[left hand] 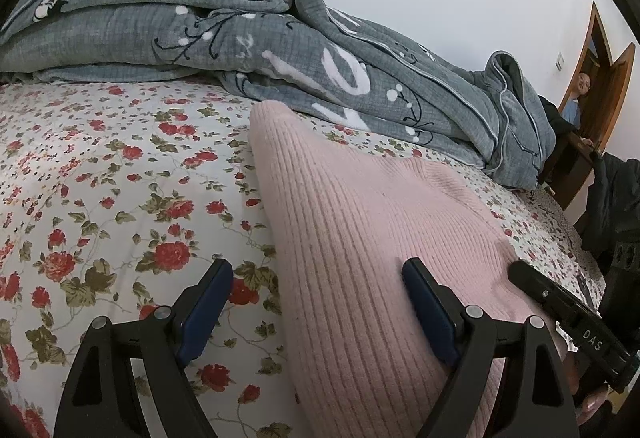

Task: Fold small clothes

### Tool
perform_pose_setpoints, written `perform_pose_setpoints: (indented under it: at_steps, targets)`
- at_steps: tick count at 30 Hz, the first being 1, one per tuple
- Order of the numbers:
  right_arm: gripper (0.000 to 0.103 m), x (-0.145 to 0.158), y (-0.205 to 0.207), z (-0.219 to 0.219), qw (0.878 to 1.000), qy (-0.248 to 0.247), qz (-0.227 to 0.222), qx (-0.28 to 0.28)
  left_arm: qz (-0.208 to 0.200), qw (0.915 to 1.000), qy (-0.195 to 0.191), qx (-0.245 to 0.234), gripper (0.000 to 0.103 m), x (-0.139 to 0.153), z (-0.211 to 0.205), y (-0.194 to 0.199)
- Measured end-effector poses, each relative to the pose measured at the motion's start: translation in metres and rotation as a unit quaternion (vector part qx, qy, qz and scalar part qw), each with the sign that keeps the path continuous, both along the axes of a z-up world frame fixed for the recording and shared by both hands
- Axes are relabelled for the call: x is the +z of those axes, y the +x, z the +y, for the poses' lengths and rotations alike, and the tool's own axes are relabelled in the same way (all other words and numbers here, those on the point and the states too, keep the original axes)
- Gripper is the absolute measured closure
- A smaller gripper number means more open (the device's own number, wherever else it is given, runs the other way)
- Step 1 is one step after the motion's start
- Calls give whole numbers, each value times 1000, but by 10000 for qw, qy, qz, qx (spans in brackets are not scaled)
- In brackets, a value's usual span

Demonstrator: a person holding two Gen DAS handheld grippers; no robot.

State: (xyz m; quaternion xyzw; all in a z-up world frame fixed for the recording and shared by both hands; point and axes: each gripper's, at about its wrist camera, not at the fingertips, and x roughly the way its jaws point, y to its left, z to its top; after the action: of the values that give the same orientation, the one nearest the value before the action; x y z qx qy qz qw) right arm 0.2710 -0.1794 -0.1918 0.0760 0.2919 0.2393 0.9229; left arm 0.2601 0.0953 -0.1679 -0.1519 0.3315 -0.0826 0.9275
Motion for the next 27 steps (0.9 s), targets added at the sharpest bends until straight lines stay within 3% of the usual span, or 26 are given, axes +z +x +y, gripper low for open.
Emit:
perform_pose_setpoints:
  at_steps: [5, 9, 14, 16, 20, 24, 27]
  targets:
    - [81, -1, 5, -4, 9999, 105, 100, 3, 56, 10000, 27, 36, 16, 7, 0, -1]
    - [80, 13, 4, -11, 9995, 237, 188, -53, -110, 9999, 108, 59, 19, 29, 0, -11]
    - [81, 14, -3, 6, 9990, -217, 378, 38, -323, 9991, 270, 58, 19, 49, 1, -32]
    - [89, 9, -6, 10, 9990, -185, 398, 22, -279, 9989, 333, 147, 19, 51, 4, -38]
    - [94, 12, -10, 13, 9993, -280, 227, -58, -112, 9986, 381, 346, 19, 51, 16, -54]
    - [95, 30, -17, -5, 9999, 128, 96, -62, -188, 9984, 308, 430, 19, 55, 28, -73]
    - [95, 21, -16, -3, 9998, -62, 180, -81, -30, 9987, 266, 438, 19, 52, 30, -74]
